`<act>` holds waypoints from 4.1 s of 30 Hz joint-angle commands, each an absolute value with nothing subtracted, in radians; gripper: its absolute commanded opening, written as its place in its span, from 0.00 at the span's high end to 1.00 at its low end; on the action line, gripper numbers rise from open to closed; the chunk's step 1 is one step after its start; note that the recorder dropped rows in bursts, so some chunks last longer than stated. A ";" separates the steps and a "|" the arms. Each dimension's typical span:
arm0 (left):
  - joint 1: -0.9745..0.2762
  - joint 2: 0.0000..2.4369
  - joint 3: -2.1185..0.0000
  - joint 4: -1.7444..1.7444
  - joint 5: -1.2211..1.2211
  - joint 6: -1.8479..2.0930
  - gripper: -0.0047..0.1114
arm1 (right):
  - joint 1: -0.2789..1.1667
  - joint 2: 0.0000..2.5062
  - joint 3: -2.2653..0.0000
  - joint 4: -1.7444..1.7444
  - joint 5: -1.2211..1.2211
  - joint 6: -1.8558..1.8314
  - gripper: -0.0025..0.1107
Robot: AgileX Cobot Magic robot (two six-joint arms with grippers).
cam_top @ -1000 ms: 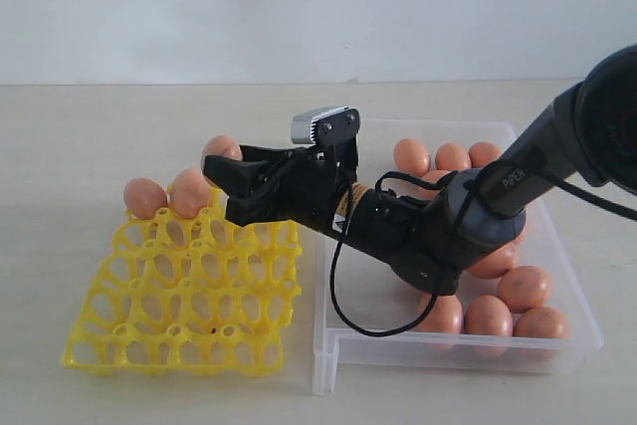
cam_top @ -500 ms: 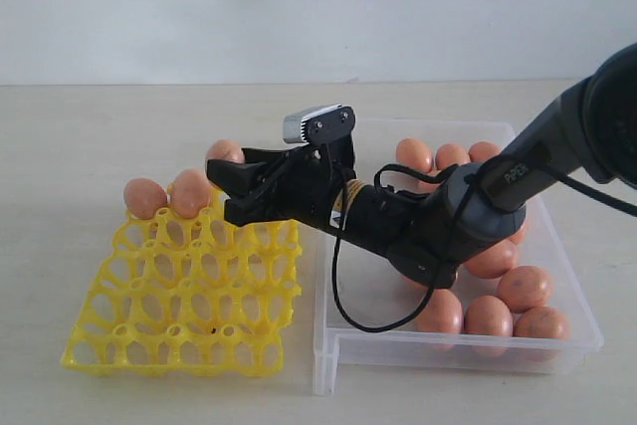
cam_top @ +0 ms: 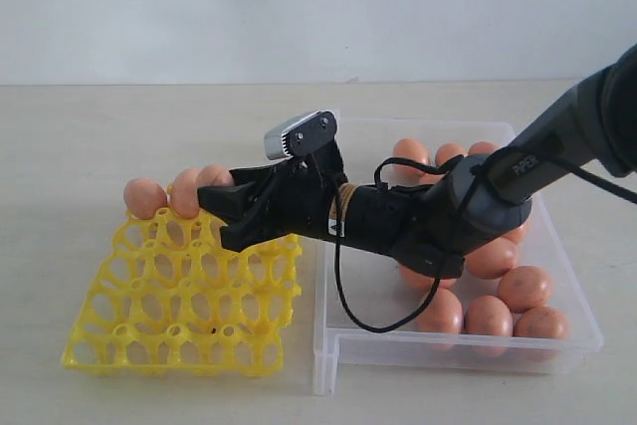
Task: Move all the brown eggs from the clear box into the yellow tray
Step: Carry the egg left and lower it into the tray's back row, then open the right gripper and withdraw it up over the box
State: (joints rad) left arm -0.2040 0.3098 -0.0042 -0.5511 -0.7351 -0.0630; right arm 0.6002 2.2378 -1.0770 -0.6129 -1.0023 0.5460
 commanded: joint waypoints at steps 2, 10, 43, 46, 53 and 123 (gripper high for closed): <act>-0.202 0.307 0.000 -0.554 -0.734 -0.058 0.92 | 0.574 2.216 -1.071 -0.627 -0.861 0.568 0.98; -0.202 0.307 0.000 -0.554 -0.724 -0.058 0.92 | 0.568 2.216 -1.071 -0.584 -0.871 0.548 0.98; -0.202 0.307 0.000 -0.554 -0.733 -0.058 0.92 | 0.602 2.216 -1.159 -0.665 -0.617 0.627 0.98; -0.202 0.307 0.000 -0.554 -0.733 -0.058 0.92 | 0.602 2.216 -1.159 -0.667 -0.600 0.629 0.98; -0.202 0.307 0.000 -0.554 -0.733 -0.058 0.92 | 0.602 2.216 -1.159 -0.671 -0.601 0.640 0.71; -0.202 0.307 0.000 -0.554 -0.727 -0.058 0.92 | 0.328 1.756 -1.159 -1.744 0.291 1.008 0.90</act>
State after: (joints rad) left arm -0.2040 0.3098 -0.0042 -0.5511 -0.7351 -0.0630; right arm 0.3301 1.7548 -1.1530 -1.7444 0.1493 0.9200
